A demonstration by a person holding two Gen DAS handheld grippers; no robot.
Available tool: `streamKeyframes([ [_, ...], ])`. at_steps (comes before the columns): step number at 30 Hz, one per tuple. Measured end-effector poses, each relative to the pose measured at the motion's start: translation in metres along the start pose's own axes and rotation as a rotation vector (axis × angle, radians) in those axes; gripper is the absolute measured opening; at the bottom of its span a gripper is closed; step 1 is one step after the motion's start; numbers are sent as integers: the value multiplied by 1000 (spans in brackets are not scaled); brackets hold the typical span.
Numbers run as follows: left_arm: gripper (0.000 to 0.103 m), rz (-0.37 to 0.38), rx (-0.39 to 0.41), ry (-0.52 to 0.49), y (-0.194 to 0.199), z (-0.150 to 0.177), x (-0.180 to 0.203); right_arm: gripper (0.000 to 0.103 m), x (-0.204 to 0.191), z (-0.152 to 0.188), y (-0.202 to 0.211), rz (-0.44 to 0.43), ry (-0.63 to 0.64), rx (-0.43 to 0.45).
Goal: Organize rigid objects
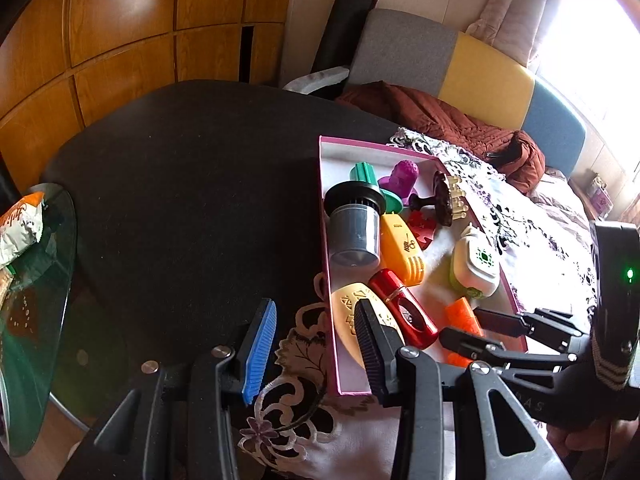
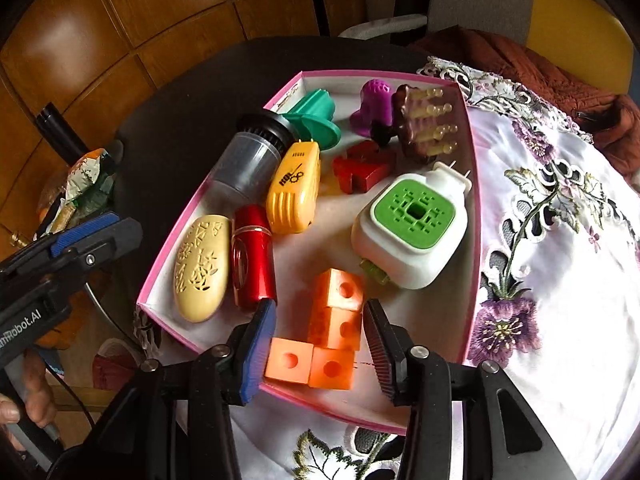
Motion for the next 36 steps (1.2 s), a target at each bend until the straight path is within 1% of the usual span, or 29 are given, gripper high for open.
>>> streamKeyframes([
  [5, 41, -4, -9, 9, -5, 1, -2, 52, 2, 6, -1, -3, -14, 8],
  [7, 41, -6, -10, 10, -5, 1, -2, 57, 4, 8, -1, 1, -22, 10],
  [11, 41, -8, -3, 8, -3, 1, -1, 58, 4, 9, 5, 14, -32, 30],
  [13, 42, -11, -2, 8, -1, 0, 0, 63, 3, 8, 12, 17, -30, 53],
  [17, 43, -25, -1, 5, 2, 0, 1, 67, 0, 6, 26, 25, -30, 97],
  [21, 43, -44, 15, 0, 8, -1, 2, 73, 3, 3, 41, 60, -43, 153],
  [24, 43, -59, 38, -13, 15, -4, 5, 81, 8, 3, 55, 96, -68, 202],
  [28, 44, -66, 71, -34, 24, -8, 10, 82, 17, 0, 68, 145, -124, 258],
  [31, 52, -65, 87, -52, 29, -9, 15, 82, 25, -2, 74, 179, -149, 282],
  [34, 54, -58, 97, -62, 33, -9, 19, 82, 32, -1, 81, 210, -159, 297],
  [36, 58, -71, 102, -70, 35, -10, 22, 84, 36, 0, 86, 228, -174, 311],
])
Point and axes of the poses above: each gripper's, at about its wrist camera, not at the fingertips, and y roughly against the way its jaws point, x to its right, z to its underside, the point moved 8 cm from there along -y, roughly the way its jaws point, and after that the axes turned 2 degrees about -y, right-handed, at the moved point
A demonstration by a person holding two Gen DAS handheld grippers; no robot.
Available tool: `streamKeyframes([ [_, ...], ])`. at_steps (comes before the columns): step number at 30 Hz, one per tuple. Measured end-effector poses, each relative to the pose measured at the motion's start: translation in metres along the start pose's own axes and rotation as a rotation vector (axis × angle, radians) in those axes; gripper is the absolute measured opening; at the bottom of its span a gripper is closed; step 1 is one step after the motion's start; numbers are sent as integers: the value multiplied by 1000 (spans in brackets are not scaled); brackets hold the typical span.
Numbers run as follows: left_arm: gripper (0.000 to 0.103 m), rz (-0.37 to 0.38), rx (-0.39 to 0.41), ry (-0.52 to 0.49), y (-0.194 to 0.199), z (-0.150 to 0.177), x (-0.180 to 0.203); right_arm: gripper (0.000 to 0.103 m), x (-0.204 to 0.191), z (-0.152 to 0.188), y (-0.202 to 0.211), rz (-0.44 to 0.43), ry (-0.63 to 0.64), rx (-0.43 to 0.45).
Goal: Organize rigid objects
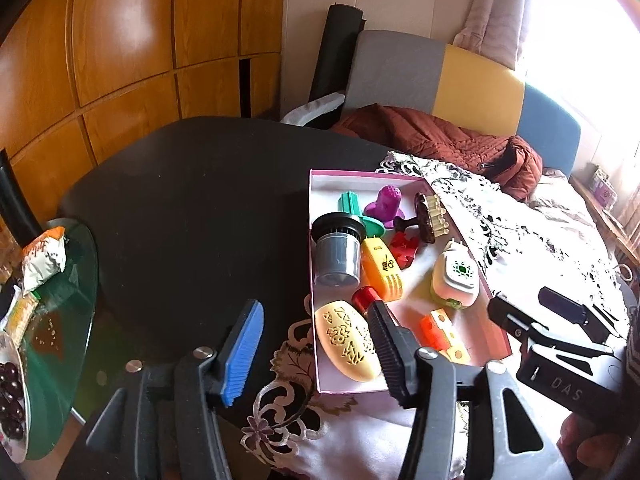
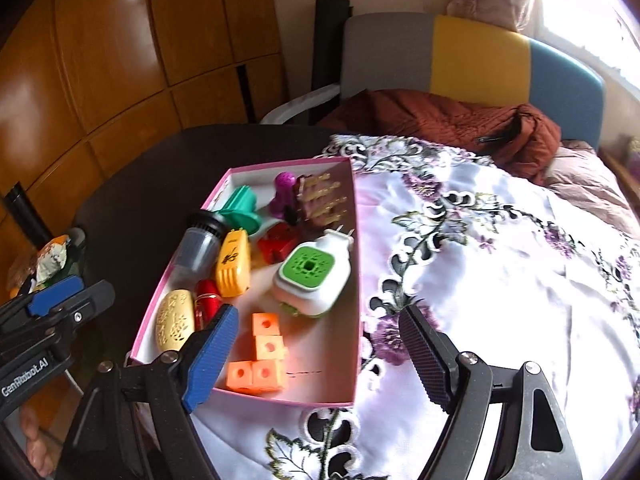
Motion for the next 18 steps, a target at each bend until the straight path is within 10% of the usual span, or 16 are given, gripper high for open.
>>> streamKeyframes([
  [18, 65, -54, 104, -29, 32, -13, 8, 88, 7, -1, 18, 21, -45, 51],
])
Point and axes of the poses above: each gripper's, at about its wrist camera, not at the fingertips, and y roughly against the way its jaws point, x to its right, z to its underside, the point moved 8 cm from there along -y, roughly the way its jaws point, and after that the axes turned 2 degrees about -y, right-handed, at the moved point
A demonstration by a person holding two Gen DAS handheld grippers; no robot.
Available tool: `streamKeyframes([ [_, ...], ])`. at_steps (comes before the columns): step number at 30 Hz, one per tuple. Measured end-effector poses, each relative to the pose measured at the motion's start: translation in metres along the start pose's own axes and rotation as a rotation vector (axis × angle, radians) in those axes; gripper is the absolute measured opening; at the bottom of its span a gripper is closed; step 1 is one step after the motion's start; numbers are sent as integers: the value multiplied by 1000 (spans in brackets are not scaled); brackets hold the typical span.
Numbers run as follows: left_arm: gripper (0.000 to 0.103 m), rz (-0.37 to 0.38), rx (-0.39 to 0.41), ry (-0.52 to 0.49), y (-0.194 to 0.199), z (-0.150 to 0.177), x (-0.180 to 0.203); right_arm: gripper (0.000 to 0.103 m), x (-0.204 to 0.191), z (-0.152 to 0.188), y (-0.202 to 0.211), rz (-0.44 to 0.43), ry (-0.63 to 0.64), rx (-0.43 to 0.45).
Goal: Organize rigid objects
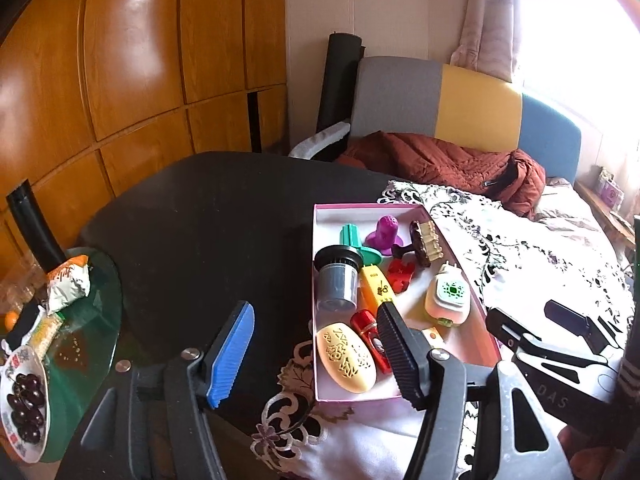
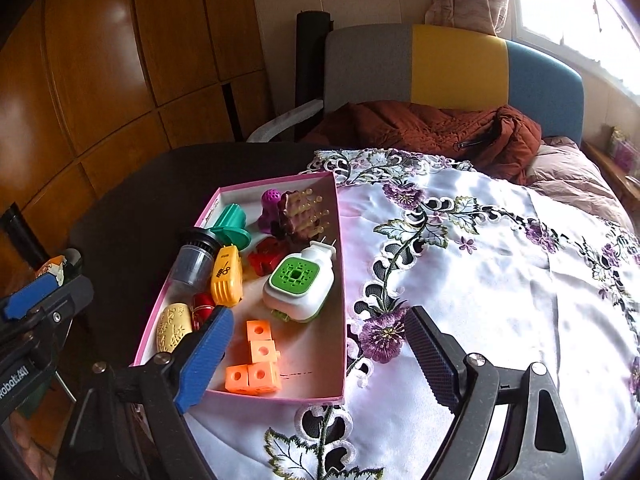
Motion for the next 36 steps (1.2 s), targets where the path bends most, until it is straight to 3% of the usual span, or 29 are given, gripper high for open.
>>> streamKeyframes([
  [12, 65, 13, 22, 29, 7, -3, -7, 88, -7, -2, 6, 4, 21, 16],
  [30, 64, 49, -46, 72, -7, 4, -13, 89, -20, -4, 1, 18, 66, 23],
  [36, 56, 51, -54, 60, -11, 5, -12, 91, -20, -3, -3, 17, 67, 16],
])
Point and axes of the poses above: each gripper's, at about its wrist camera, not at the fingertips, and y roughly against the way its jaws point, x to its right, z to its underside, the point moved 8 cm from there along -y, roughly the way its jaws point, and after that the axes turned 2 degrees about -y, right-handed, at the moved point
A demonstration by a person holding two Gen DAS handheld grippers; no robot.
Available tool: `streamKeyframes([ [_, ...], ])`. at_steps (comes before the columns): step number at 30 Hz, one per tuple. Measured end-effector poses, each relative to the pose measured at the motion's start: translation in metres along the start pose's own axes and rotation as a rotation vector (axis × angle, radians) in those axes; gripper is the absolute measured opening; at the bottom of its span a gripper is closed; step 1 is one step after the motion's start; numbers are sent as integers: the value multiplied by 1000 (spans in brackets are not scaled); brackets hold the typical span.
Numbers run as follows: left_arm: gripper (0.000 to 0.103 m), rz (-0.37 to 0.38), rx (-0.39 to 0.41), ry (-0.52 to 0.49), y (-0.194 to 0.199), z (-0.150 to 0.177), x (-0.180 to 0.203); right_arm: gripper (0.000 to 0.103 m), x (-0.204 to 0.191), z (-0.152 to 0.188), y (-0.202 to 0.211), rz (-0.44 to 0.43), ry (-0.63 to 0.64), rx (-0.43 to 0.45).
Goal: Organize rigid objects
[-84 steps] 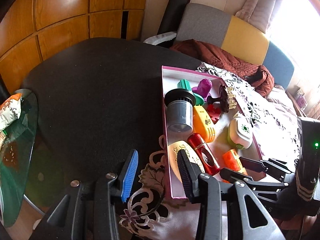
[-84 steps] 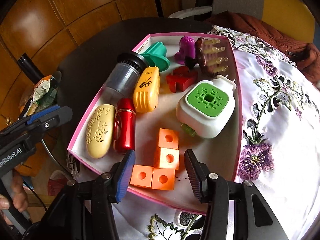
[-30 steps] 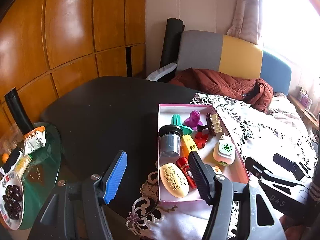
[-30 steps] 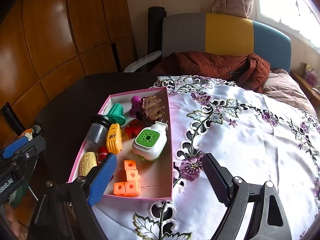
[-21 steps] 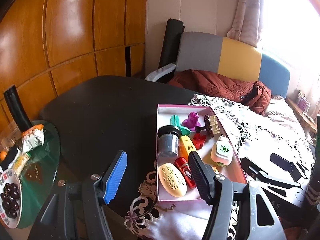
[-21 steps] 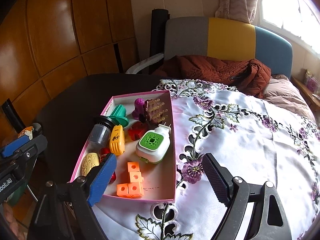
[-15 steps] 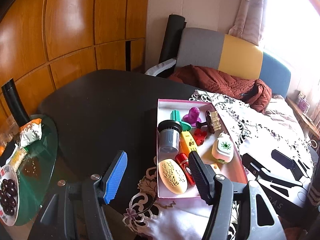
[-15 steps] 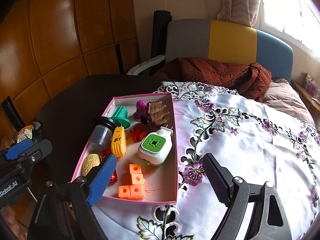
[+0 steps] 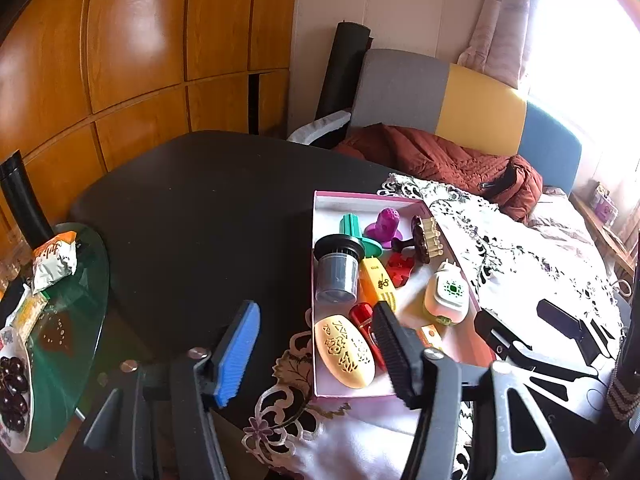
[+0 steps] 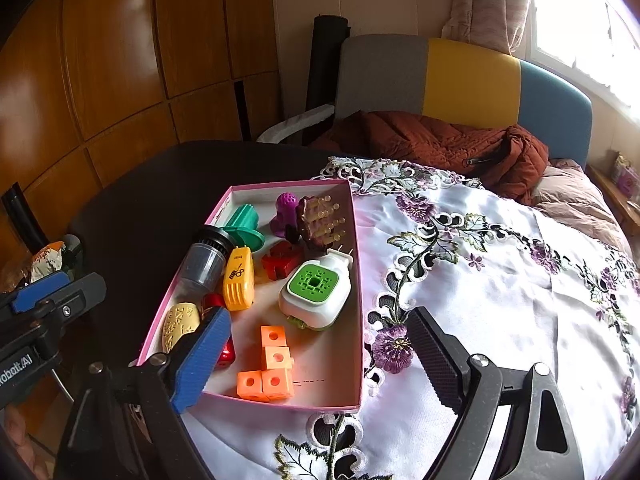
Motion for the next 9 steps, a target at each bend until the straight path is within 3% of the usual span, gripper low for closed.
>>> streamKeyframes([
  [4, 47, -11, 25, -13, 0, -2, 0, 91, 2, 1, -4, 0, -4, -7],
  [9, 47, 0, 13, -21, -4, -4, 0, 91, 11, 1, -8, 3, -28, -8],
])
Point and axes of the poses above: each gripper's, at about its wrist camera, not at the fingertips, and y roughly against the way its jaws point, x to its right, z to its underside, the point moved 8 cm from there along -y, roughly the way its jaws point, and after that the axes turned 2 degrees about -y, right-handed, at the moved point
